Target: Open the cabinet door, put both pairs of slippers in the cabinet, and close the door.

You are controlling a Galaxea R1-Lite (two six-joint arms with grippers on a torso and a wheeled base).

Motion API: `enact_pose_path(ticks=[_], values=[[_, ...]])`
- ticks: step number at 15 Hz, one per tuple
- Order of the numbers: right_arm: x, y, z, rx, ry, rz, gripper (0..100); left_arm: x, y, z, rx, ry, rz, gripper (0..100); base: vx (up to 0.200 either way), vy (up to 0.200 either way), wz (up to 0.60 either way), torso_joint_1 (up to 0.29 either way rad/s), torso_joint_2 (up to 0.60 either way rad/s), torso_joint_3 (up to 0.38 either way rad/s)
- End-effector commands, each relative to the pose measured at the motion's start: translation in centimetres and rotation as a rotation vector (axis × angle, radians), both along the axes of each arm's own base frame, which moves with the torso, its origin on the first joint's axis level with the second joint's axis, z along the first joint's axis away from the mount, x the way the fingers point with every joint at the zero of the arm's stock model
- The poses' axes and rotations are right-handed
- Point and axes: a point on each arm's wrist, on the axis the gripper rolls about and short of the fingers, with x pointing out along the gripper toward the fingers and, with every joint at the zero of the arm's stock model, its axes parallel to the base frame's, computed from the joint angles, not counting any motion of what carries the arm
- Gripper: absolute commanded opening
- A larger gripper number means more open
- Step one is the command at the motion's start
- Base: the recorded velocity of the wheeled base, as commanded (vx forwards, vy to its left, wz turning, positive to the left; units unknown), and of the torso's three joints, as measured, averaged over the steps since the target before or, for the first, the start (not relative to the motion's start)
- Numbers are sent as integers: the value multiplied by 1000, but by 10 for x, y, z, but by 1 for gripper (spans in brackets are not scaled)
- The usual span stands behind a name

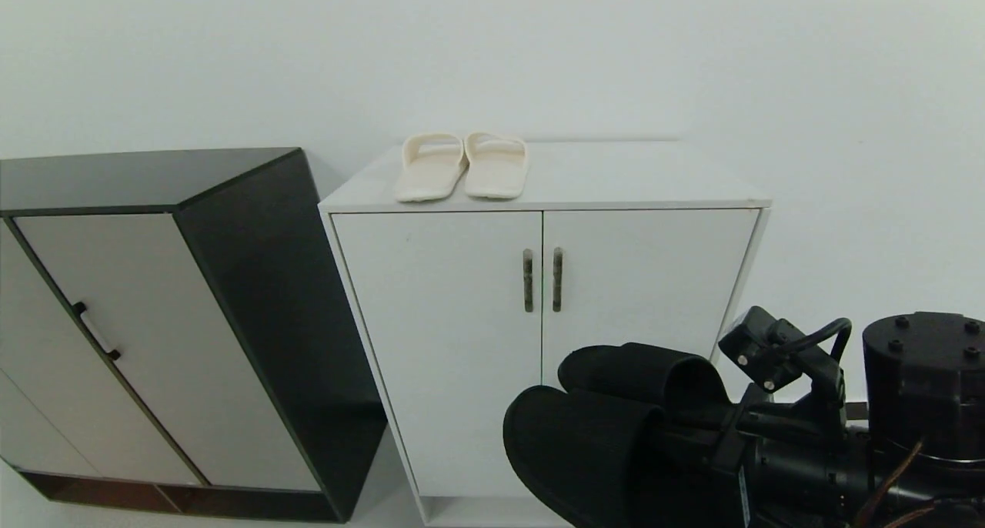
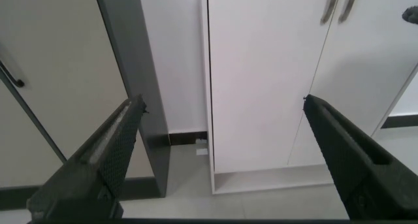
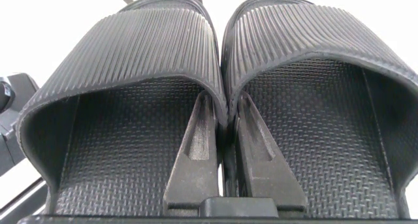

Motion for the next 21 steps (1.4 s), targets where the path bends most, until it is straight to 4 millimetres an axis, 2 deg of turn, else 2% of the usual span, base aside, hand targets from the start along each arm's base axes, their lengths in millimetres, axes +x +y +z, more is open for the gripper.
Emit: enact_pose_path(ticks=[1,11,15,17,18,21], values=[[0,1,-2,-7,1,3,0,0,0,0,-2,-1,3,100,0,0,0,-154,466,320],[0,0,-8,-4,-5,2,0,1,0,0,-4,18,-3,100,0,0,0,-95,450,359],[0,0,-9,-3,-30,5,0,6,0,6,6,62,-25,100,0,0,0,1,69,57],[-1,0,-12,-13,-23,5,0,10,0,64,-88,16,-55,100,0,0,0,0,0,0],[0,0,-12,-13,-24,6,0,18,-2,78,-82,47,-113,100,0,0,0,0,0,0],[3,3,-16,-3,-39,0,0,64,-7,87,-110,214,-291,100,0,0,0,-6,112,78]])
